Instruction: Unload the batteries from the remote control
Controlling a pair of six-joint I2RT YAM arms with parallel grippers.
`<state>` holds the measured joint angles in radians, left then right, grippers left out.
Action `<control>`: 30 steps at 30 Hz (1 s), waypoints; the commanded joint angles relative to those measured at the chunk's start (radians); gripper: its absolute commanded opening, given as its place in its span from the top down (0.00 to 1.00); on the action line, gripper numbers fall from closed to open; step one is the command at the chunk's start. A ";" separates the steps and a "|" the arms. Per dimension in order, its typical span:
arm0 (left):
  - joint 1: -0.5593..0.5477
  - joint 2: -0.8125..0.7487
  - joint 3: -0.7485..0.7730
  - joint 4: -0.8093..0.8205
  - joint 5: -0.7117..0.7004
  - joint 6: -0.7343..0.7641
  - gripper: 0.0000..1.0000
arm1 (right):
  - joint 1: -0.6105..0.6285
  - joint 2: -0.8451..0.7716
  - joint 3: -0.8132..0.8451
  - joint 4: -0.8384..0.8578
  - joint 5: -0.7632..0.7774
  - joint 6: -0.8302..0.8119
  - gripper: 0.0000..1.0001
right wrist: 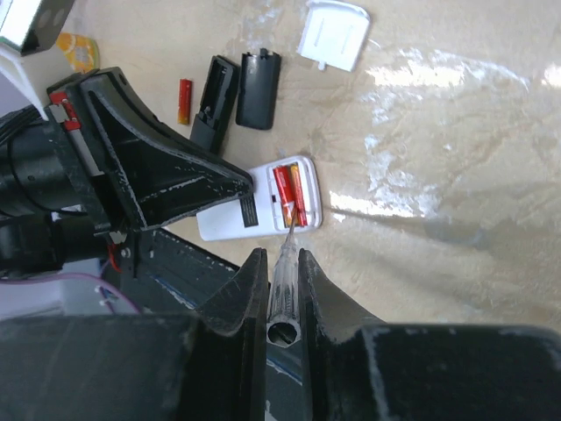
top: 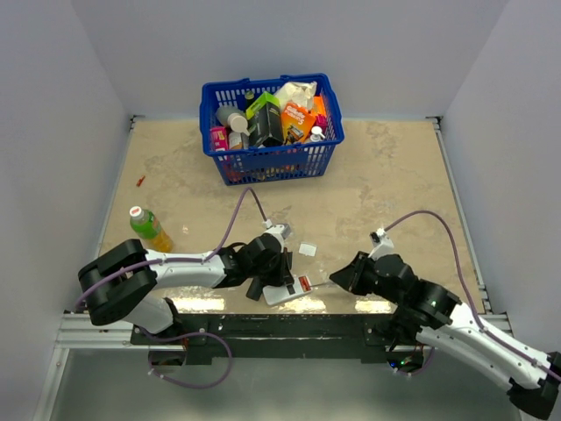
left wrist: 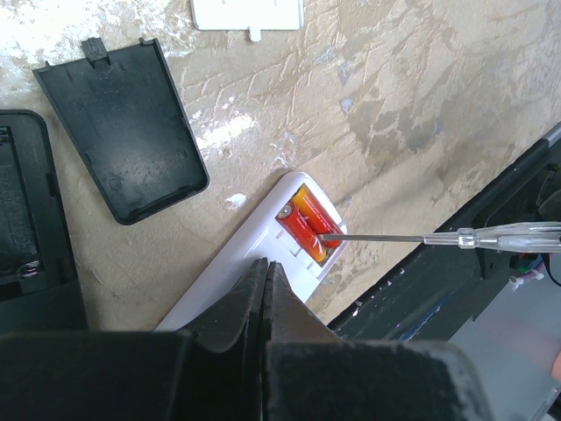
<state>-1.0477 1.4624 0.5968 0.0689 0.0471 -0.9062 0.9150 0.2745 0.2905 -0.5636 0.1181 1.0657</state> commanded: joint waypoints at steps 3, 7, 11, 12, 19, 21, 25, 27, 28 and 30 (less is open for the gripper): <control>-0.006 0.059 -0.022 -0.084 -0.043 0.015 0.99 | 0.008 0.261 0.078 0.182 -0.011 -0.249 1.00; -0.006 0.064 -0.022 -0.084 -0.044 0.015 1.00 | 0.010 0.319 0.136 0.205 -0.038 -0.341 1.00; -0.006 0.058 -0.023 -0.084 -0.044 0.015 1.00 | 0.010 0.337 0.176 0.225 -0.070 -0.413 1.00; -0.006 0.056 -0.022 -0.084 -0.044 0.015 1.00 | 0.010 0.348 0.183 0.225 -0.072 -0.424 1.00; -0.006 0.042 -0.025 -0.086 -0.039 0.009 1.00 | 0.012 0.413 0.165 0.298 -0.115 -0.466 1.00; -0.006 0.044 -0.028 -0.086 -0.042 0.007 1.00 | 0.012 0.394 0.157 0.295 -0.115 -0.452 1.00; -0.006 0.056 -0.038 -0.052 -0.039 0.004 1.00 | 0.013 0.313 0.098 0.272 -0.107 -0.354 1.00; -0.008 0.058 -0.045 -0.044 -0.038 0.000 1.00 | 0.012 0.270 0.049 0.283 -0.107 -0.285 1.00; -0.006 0.056 -0.048 -0.037 -0.035 -0.002 1.00 | 0.012 0.225 0.032 0.292 -0.115 -0.261 1.00; -0.006 0.056 -0.051 -0.032 -0.033 -0.003 1.00 | 0.012 0.183 -0.011 0.327 -0.147 -0.185 1.00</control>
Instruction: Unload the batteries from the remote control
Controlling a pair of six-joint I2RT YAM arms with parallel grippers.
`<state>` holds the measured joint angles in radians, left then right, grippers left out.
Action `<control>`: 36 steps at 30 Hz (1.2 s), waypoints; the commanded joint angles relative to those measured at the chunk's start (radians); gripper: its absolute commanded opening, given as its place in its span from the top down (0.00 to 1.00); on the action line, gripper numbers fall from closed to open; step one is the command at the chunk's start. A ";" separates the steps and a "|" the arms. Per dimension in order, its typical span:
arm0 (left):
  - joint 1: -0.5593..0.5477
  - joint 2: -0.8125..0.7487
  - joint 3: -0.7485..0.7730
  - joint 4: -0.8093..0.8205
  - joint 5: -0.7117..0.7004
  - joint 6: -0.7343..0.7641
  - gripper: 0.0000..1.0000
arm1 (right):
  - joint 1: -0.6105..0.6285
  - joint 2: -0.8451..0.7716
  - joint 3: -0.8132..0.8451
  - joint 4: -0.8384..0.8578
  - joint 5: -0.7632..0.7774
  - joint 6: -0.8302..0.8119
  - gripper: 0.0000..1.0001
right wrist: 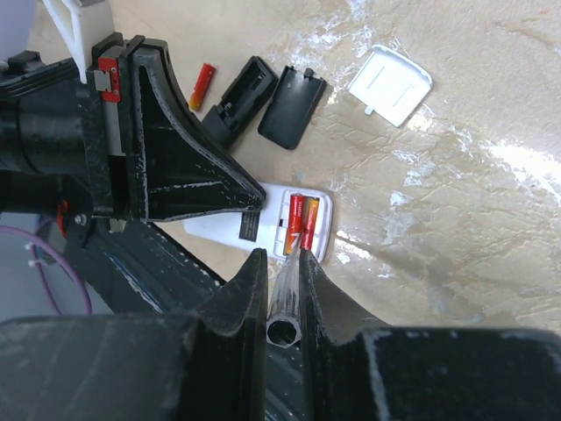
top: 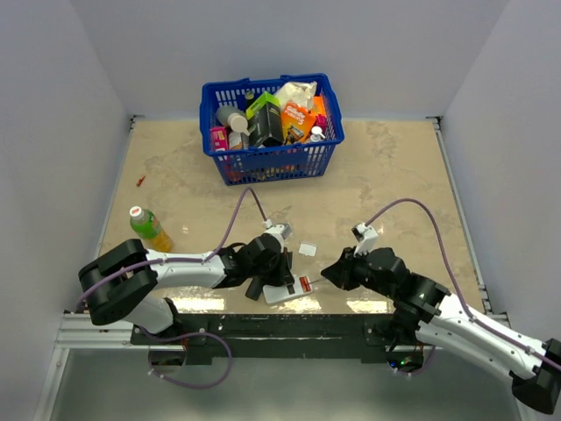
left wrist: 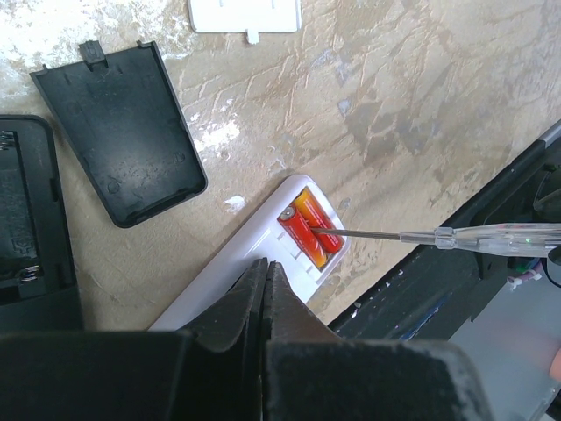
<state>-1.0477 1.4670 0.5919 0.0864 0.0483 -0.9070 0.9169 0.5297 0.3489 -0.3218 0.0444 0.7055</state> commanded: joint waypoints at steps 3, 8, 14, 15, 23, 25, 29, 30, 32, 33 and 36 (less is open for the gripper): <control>-0.006 0.049 -0.049 -0.042 -0.034 -0.003 1.00 | 0.010 -0.160 -0.125 0.138 -0.100 0.274 1.00; -0.006 0.050 -0.053 -0.047 -0.038 -0.001 1.00 | 0.007 -0.244 -0.168 0.176 -0.098 0.361 1.00; -0.006 0.035 -0.058 -0.050 -0.044 -0.004 0.99 | 0.008 -0.266 -0.131 0.142 -0.067 0.387 1.00; -0.006 0.030 -0.060 -0.050 -0.044 -0.006 0.99 | 0.008 -0.258 -0.117 0.156 -0.069 0.393 1.00; -0.006 0.039 -0.063 -0.050 -0.045 -0.007 0.98 | 0.008 -0.137 -0.186 0.424 -0.144 0.453 1.00; -0.006 0.036 -0.064 -0.050 -0.045 -0.010 0.98 | 0.008 -0.181 -0.189 0.364 -0.111 0.430 1.00; -0.006 0.038 -0.063 -0.051 -0.047 -0.010 0.98 | 0.008 -0.269 -0.150 0.120 0.042 0.376 1.00; -0.006 0.039 -0.061 -0.053 -0.047 -0.007 0.98 | 0.008 -0.280 -0.131 0.066 0.070 0.373 1.00; -0.006 0.044 -0.060 -0.053 -0.045 -0.006 0.98 | 0.008 -0.303 -0.122 -0.038 0.110 0.364 1.00; -0.006 0.044 -0.061 -0.053 -0.047 -0.006 0.98 | 0.008 -0.306 -0.116 -0.065 0.136 0.368 1.00; -0.006 0.052 -0.058 -0.053 -0.047 -0.004 0.98 | 0.008 -0.303 -0.120 -0.108 0.167 0.379 1.00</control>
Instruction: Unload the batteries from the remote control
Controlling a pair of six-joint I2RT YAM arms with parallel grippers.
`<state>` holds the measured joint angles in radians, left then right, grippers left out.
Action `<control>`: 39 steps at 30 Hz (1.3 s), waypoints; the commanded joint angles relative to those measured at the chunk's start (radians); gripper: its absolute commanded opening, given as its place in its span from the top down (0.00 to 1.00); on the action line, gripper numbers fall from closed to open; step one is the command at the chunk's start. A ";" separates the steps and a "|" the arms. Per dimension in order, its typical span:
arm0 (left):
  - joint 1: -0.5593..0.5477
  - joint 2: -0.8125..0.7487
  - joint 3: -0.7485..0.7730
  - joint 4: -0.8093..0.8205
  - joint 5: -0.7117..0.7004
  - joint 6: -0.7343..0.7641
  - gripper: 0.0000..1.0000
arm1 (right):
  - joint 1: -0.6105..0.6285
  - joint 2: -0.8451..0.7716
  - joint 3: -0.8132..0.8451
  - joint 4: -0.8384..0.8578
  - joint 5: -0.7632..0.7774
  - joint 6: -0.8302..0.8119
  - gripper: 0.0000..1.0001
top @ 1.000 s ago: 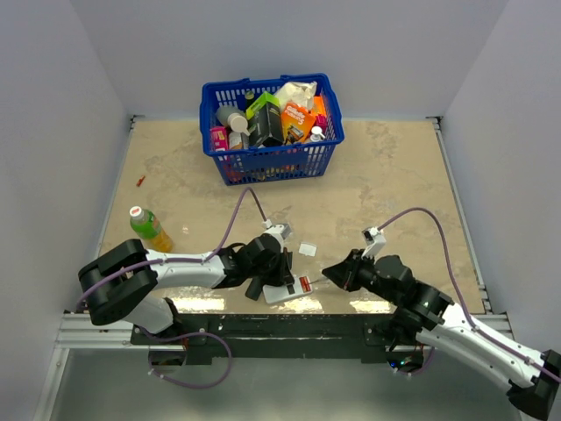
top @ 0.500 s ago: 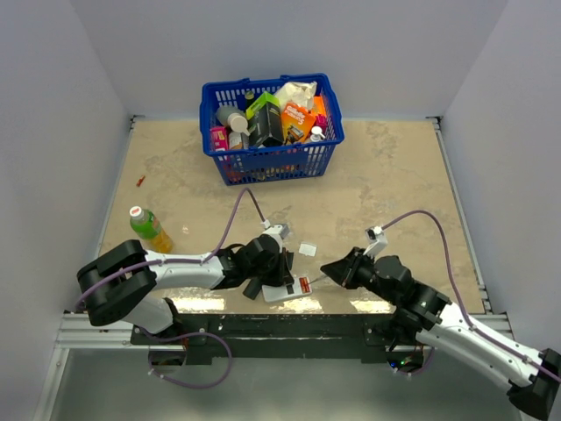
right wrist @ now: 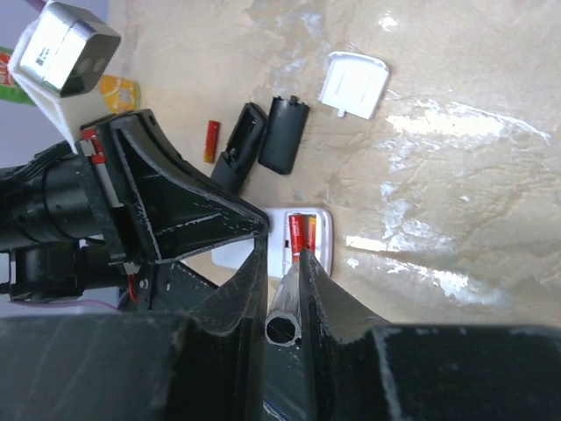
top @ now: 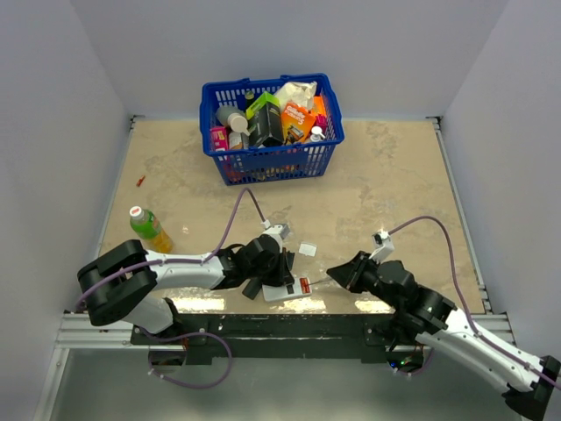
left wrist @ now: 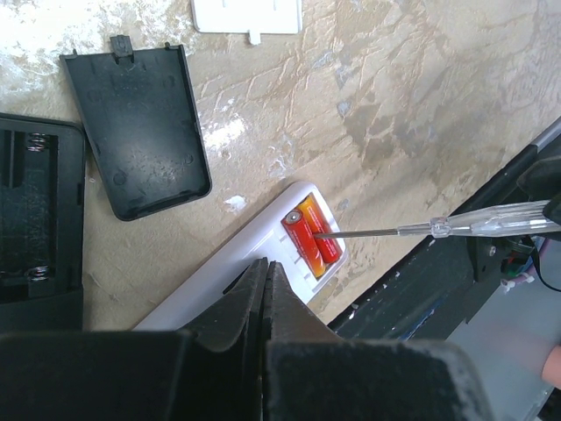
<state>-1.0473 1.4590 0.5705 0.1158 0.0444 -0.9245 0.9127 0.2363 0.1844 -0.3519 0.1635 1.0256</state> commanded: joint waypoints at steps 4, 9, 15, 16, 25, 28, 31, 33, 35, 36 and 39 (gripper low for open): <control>-0.007 0.077 -0.026 -0.085 -0.041 0.015 0.98 | 0.012 0.023 0.050 -0.127 0.091 0.086 1.00; -0.007 0.090 -0.021 -0.087 -0.043 0.015 0.98 | 0.012 0.014 0.040 -0.144 0.107 0.108 1.00; -0.007 0.096 -0.012 -0.084 -0.040 0.016 0.98 | 0.012 0.006 0.070 -0.055 0.041 0.080 1.00; -0.007 0.097 -0.009 -0.084 -0.037 0.016 0.98 | 0.012 0.017 0.079 -0.030 0.028 0.070 1.00; -0.007 0.098 0.002 -0.090 -0.040 0.019 0.99 | 0.012 0.175 0.178 0.125 -0.064 0.053 1.00; -0.007 0.093 0.015 -0.105 -0.041 0.023 0.99 | 0.012 0.236 0.196 0.137 -0.038 0.030 1.00; -0.007 0.080 0.051 -0.157 -0.077 0.032 0.98 | 0.012 0.287 0.208 0.142 -0.022 -0.001 1.00; -0.002 0.069 0.081 -0.206 -0.112 0.052 0.98 | 0.012 0.307 0.217 0.148 -0.031 -0.015 1.00; 0.016 0.060 0.141 -0.261 -0.129 0.068 0.97 | 0.012 0.317 0.234 0.145 -0.045 -0.044 1.00; 0.026 0.055 0.161 -0.275 -0.133 0.087 0.97 | 0.012 0.317 0.242 0.136 -0.047 -0.053 1.00; 0.070 0.043 0.232 -0.312 -0.127 0.119 0.94 | 0.012 0.321 0.277 0.088 -0.051 -0.102 1.00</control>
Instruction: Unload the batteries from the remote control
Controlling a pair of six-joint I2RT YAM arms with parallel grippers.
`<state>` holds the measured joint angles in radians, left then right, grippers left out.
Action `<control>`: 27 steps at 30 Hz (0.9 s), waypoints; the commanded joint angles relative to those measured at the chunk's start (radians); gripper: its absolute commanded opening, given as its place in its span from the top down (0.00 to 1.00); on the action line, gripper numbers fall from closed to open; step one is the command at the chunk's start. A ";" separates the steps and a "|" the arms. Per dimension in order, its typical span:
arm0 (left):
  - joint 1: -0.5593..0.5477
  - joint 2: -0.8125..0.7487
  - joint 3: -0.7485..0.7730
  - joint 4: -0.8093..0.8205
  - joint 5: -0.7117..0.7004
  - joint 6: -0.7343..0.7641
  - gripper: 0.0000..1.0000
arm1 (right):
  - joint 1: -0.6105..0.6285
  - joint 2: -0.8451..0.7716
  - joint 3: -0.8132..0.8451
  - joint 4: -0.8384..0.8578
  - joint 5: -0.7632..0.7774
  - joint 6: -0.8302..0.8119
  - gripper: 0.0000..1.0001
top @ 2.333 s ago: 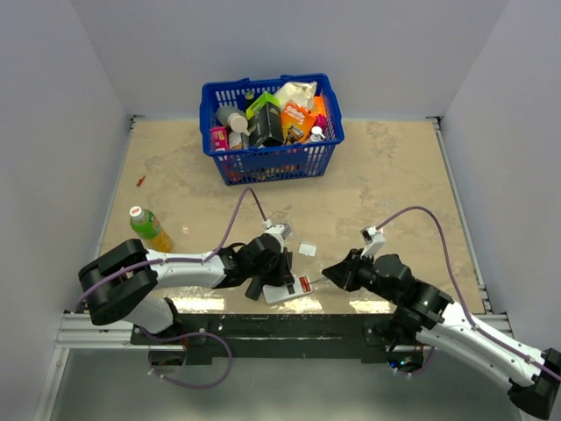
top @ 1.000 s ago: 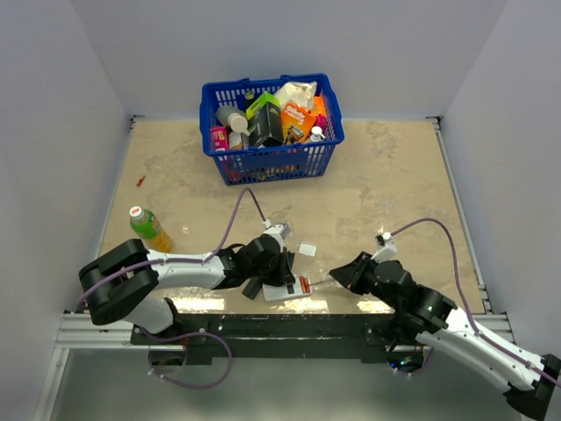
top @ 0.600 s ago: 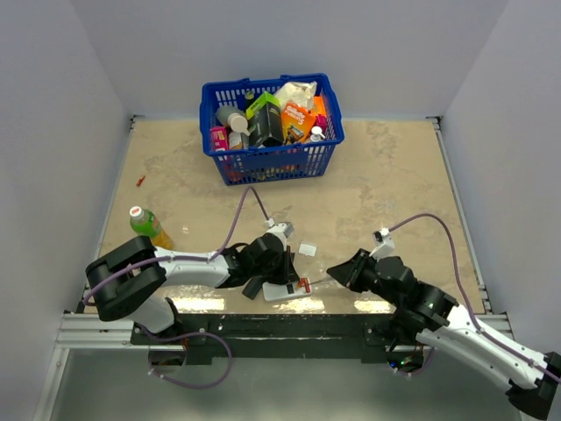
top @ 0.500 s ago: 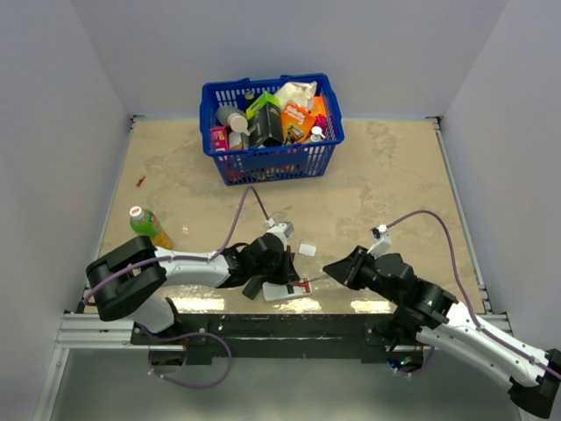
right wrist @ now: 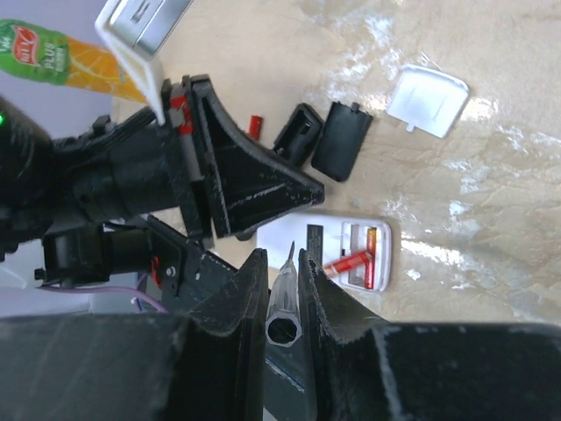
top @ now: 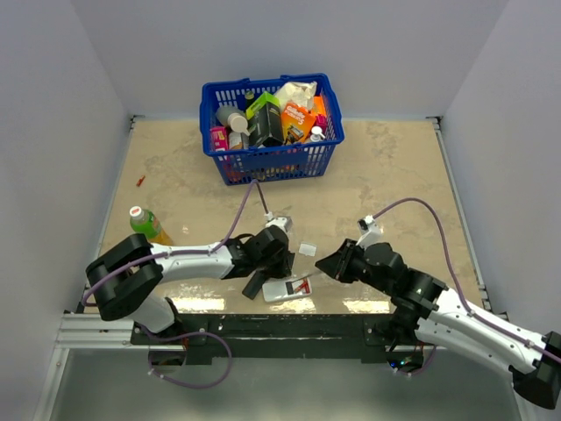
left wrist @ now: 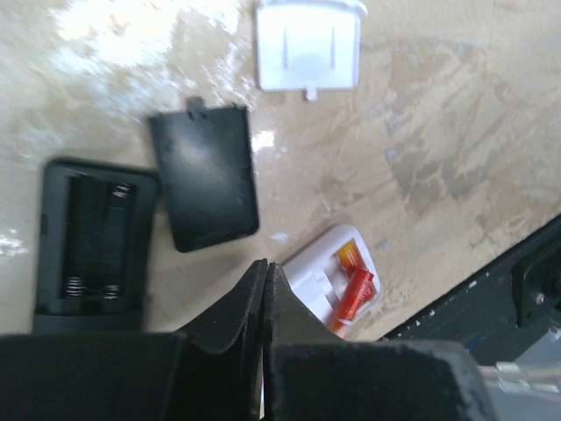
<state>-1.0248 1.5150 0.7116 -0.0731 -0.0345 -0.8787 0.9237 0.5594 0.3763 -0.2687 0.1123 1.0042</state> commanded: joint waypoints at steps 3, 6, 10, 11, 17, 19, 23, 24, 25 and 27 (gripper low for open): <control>0.066 -0.029 0.152 -0.149 -0.062 0.102 0.91 | 0.000 0.010 0.121 -0.036 0.001 -0.116 1.00; 0.077 -0.036 0.195 -0.178 -0.065 0.119 0.88 | 0.001 0.013 0.154 -0.081 0.001 -0.136 1.00; 0.077 -0.058 0.201 -0.197 -0.062 0.124 0.87 | 0.001 0.045 0.216 -0.185 -0.036 -0.171 1.00; 0.078 -0.065 0.193 -0.195 -0.058 0.124 0.85 | 0.001 0.071 0.246 -0.208 -0.043 -0.177 1.00; 0.078 -0.127 0.134 -0.185 -0.058 0.118 0.82 | 0.001 0.140 0.317 -0.329 -0.109 -0.213 1.00; 0.078 -0.145 0.117 -0.180 -0.045 0.116 0.81 | 0.001 0.160 0.319 -0.330 -0.151 -0.228 1.00; 0.077 -0.167 0.077 -0.137 0.007 0.115 0.80 | 0.001 0.189 0.319 -0.360 -0.175 -0.242 1.00; 0.077 -0.171 0.060 -0.131 0.025 0.113 0.80 | 0.001 0.191 0.317 -0.374 -0.175 -0.245 1.00; 0.077 -0.174 0.052 -0.129 0.028 0.113 0.80 | 0.001 0.189 0.312 -0.379 -0.175 -0.246 1.00; 0.077 -0.185 0.031 -0.125 0.030 0.113 0.79 | 0.001 0.189 0.311 -0.397 -0.181 -0.248 1.00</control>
<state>-0.9501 1.3693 0.7799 -0.2413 -0.0391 -0.7811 0.9237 0.7528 0.6529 -0.6212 -0.0387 0.7864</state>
